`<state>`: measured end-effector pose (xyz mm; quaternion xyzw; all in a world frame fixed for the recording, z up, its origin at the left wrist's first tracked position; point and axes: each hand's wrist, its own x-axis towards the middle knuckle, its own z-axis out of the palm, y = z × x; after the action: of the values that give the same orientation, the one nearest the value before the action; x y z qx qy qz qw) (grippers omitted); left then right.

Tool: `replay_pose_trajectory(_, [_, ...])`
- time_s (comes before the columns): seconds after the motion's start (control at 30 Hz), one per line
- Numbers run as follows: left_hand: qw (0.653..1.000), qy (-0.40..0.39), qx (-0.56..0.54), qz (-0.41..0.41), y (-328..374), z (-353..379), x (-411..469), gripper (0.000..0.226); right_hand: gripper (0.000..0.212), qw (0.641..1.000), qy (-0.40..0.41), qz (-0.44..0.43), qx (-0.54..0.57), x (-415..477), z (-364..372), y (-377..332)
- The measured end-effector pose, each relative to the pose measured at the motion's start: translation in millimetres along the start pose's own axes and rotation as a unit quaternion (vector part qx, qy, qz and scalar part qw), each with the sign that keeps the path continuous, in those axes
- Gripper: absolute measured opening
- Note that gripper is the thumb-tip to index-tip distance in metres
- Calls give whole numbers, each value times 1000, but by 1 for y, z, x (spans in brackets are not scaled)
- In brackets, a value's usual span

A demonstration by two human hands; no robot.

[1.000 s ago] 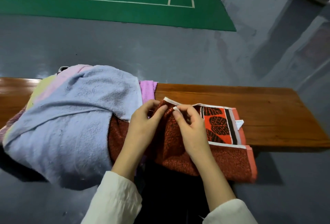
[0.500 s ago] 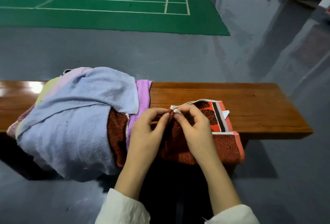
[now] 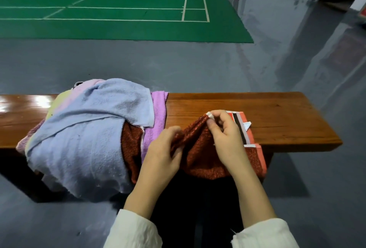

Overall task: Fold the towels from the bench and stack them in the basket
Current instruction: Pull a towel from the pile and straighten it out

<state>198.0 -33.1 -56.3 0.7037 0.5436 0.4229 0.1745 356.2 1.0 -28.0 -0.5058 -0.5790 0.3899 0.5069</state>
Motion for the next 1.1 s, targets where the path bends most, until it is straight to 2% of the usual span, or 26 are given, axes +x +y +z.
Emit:
replay_pose_trajectory(0.1, [999,-9,40,10,-18,-5,-12,51,15,1000,24,11,8,0,-5,-4])
replay_pose_trajectory(0.23, [998,45,24,45,-20,-7,-17,32,13,998,51,18,7,0,-7,-4])
replay_pose_trajectory(0.47, [998,23,45,46,-24,-12,-13,19,11,997,78,18,0,2,-11,-2])
replay_pose_trajectory(0.63, [995,68,20,72,-18,-18,-12,11,13,995,93,26,10,5,-15,3])
replay_pose_trajectory(0.8, [992,45,68,95,-22,-10,-14,22,17,991,128,37,6,9,-21,6])
replay_pose_trajectory(0.93, [994,32,69,76,-28,-7,-15,28,13,992,115,41,-28,8,-22,8])
replay_pose_trajectory(1.07, [997,50,-5,-51,-24,-11,-5,33,11,991,108,32,-78,5,-24,11])
replay_pose_trajectory(1.1, [998,50,-3,-48,-22,-14,0,32,10,988,114,16,-100,4,-25,11])
